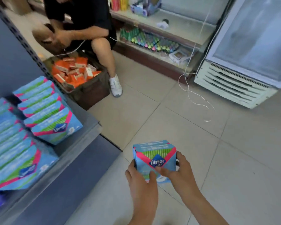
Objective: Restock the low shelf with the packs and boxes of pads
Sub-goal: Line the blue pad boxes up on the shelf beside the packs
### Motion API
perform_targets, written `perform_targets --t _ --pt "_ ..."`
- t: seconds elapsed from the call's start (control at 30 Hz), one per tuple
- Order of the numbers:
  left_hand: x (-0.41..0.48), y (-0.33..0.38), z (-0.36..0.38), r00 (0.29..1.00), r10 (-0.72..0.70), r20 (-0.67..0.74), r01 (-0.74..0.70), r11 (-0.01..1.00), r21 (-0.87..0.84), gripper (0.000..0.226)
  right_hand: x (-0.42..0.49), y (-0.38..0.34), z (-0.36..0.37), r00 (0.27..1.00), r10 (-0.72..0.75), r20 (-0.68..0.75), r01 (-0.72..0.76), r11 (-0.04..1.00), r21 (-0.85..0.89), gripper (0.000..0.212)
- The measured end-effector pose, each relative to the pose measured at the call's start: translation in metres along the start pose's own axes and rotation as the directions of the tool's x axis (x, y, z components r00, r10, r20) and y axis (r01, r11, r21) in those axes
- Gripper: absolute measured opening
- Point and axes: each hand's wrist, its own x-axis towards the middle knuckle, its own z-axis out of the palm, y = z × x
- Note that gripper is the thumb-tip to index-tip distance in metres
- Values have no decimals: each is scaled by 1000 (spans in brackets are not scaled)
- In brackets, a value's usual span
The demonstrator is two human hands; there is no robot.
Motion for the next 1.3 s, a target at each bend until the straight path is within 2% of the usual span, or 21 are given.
perform_targets --t 0.1,0.27,0.43,0.6,0.77,0.9,1.0,1.1,1.3 --pt "30 3 -23 989 12 -148 -16 1000 -25 47 34 -19 40 986 -63 157 66 998 -17 88" --pt "66 8 -50 918 -81 -387 50 995 -89 42 73 -44 98 911 -155 381 189 981 -51 75" --pt "87 14 -63 836 -156 -527 85 984 -155 36 96 -58 131 838 -201 507 310 940 -141 73" --pt "102 17 -75 783 -156 -603 57 982 -179 31 110 -72 157 769 -289 569 440 886 -145 73" --pt "112 12 -100 770 -123 -626 13 984 -176 39 111 -80 185 721 -343 602 515 847 -134 76" --pt "120 -1 -124 783 -39 -621 -47 991 -122 51 110 -80 210 690 -409 597 571 814 -102 74" --pt "123 -6 -134 814 1 -581 -33 998 -44 69 111 -78 227 687 -445 575 591 802 -86 69" --pt "124 -8 -138 850 2 -527 -29 999 -43 88 115 -79 238 681 -455 574 589 806 -60 69" --pt "127 -3 -145 854 47 -519 -70 997 -24 94 120 -85 244 667 -466 582 579 815 -12 67"
